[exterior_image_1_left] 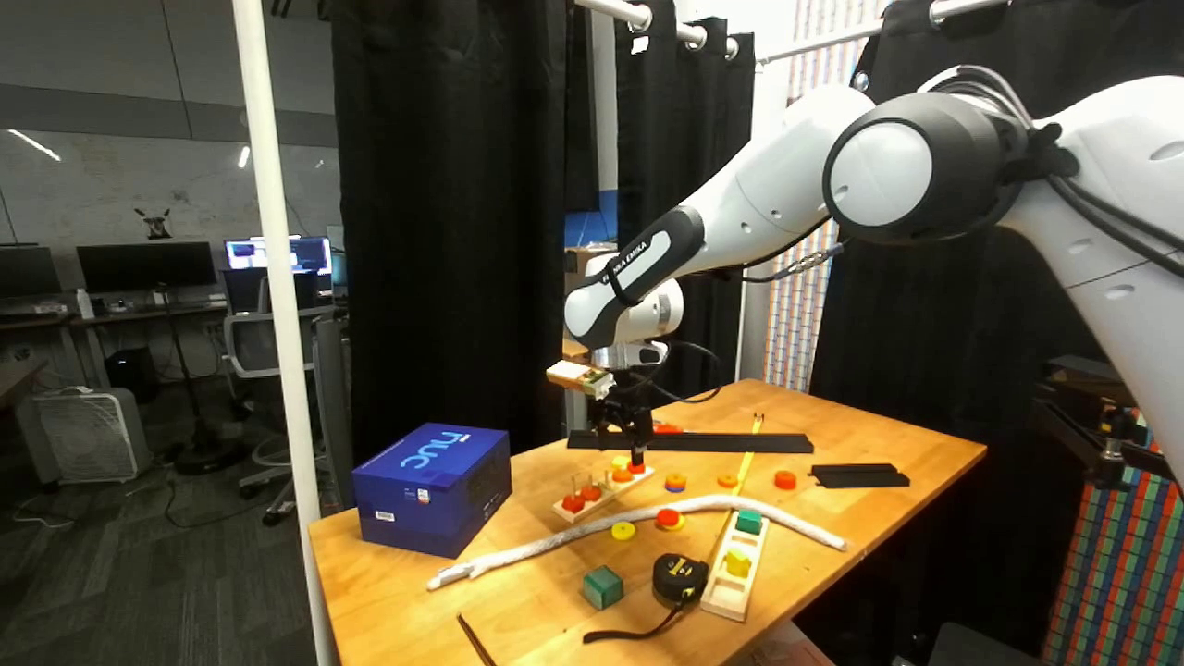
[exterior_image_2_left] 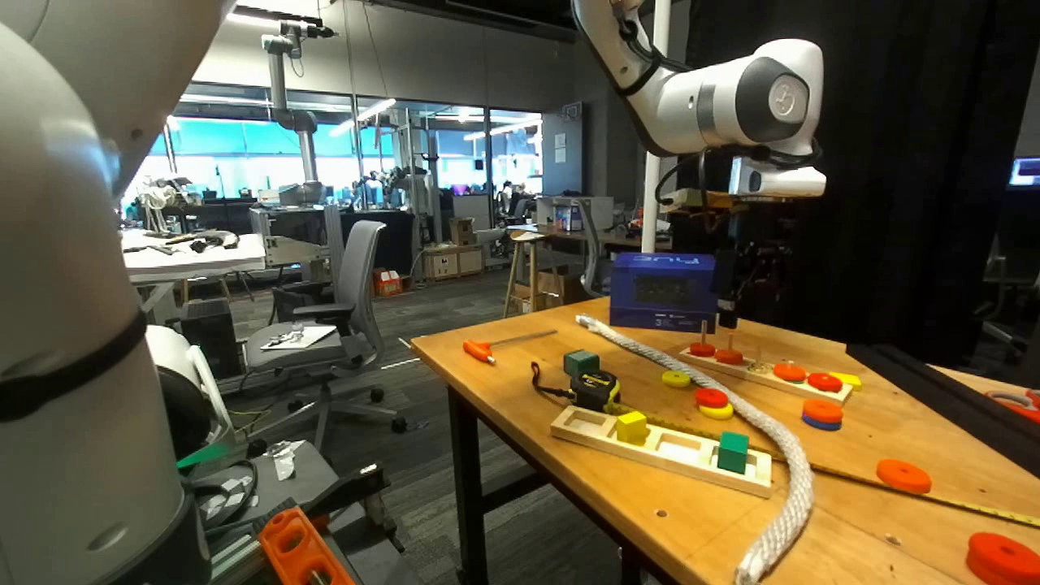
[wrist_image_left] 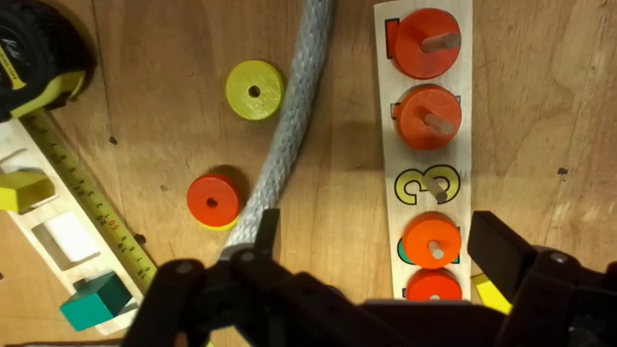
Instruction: Remove one orange ring from the right side of the board and put it on the table
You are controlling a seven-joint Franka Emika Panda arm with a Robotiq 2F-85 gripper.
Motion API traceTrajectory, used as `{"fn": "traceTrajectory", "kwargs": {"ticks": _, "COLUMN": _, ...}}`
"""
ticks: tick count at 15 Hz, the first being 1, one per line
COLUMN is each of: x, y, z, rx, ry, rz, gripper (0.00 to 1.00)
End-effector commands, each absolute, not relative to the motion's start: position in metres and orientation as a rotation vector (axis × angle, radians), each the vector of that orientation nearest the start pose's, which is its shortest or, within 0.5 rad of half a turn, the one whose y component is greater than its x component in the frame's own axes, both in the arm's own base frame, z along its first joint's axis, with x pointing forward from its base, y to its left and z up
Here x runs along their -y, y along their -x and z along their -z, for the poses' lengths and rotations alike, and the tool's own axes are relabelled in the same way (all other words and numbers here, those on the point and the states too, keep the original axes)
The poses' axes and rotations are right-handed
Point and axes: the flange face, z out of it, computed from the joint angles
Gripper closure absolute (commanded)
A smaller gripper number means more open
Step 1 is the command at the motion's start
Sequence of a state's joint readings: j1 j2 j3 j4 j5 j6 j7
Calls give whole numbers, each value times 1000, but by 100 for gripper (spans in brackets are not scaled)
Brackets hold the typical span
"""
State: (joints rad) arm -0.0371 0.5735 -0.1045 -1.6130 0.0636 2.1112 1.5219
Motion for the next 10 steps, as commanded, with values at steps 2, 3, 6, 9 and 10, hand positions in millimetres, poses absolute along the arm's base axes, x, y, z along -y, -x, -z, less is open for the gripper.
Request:
{"fn": "traceTrajectory", "kwargs": {"ticks": 2, "x": 91, "y": -690, "z": -285, "rx": -2196, "ry": 2176, "rz": -96, "gripper": 0}}
{"fn": "traceTrajectory", "kwargs": {"ticks": 3, "x": 93, "y": -690, "z": -284, "rx": -2166, "ry": 2190, "rz": -99, "gripper": 0}}
{"fn": "traceTrajectory", "kwargs": {"ticks": 6, "x": 95, "y": -692, "z": -278, "rx": -2067, "ry": 2249, "rz": -100, "gripper": 0}}
{"fn": "traceTrajectory", "kwargs": {"ticks": 9, "x": 96, "y": -692, "z": -268, "rx": -1970, "ry": 2346, "rz": -87, "gripper": 0}}
{"fn": "traceTrajectory", "kwargs": {"ticks": 10, "x": 95, "y": -692, "z": -265, "rx": -1930, "ry": 2381, "rz": -82, "gripper": 0}}
